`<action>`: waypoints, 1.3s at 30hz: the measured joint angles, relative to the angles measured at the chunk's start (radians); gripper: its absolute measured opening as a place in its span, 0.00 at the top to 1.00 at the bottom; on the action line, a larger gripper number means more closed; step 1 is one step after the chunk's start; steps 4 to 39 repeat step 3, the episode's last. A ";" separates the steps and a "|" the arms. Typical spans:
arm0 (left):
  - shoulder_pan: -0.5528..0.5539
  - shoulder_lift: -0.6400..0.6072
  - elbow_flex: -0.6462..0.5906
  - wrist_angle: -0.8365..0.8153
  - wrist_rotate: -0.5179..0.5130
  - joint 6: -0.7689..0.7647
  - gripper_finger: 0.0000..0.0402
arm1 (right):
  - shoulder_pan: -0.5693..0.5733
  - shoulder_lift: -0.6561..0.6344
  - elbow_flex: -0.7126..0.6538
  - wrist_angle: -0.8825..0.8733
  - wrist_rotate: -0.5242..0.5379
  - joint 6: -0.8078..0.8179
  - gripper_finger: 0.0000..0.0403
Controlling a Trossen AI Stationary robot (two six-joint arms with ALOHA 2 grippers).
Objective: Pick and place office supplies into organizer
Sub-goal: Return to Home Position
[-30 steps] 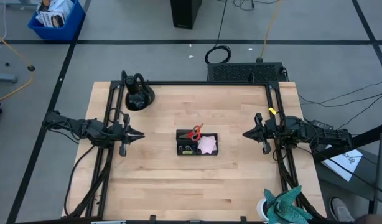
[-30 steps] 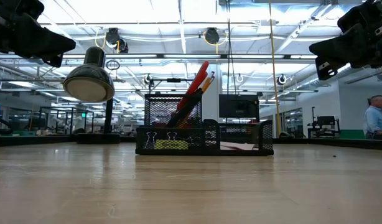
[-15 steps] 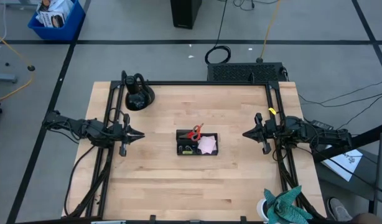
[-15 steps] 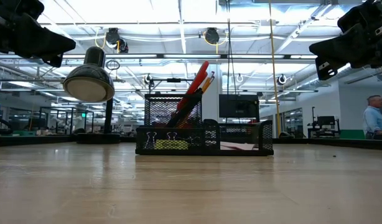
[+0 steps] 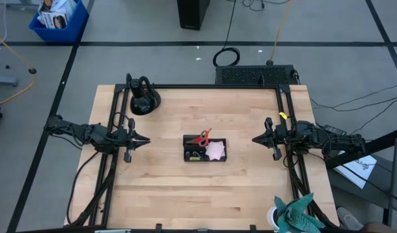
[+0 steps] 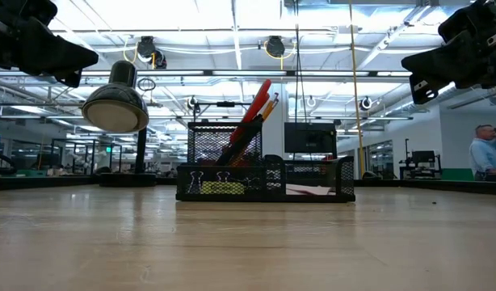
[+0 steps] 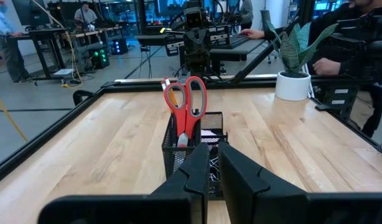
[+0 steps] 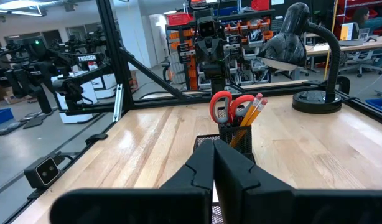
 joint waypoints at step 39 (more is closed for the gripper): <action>0.000 0.000 0.000 0.000 0.000 0.000 0.90 | 0.000 0.000 0.000 0.000 0.000 0.000 1.00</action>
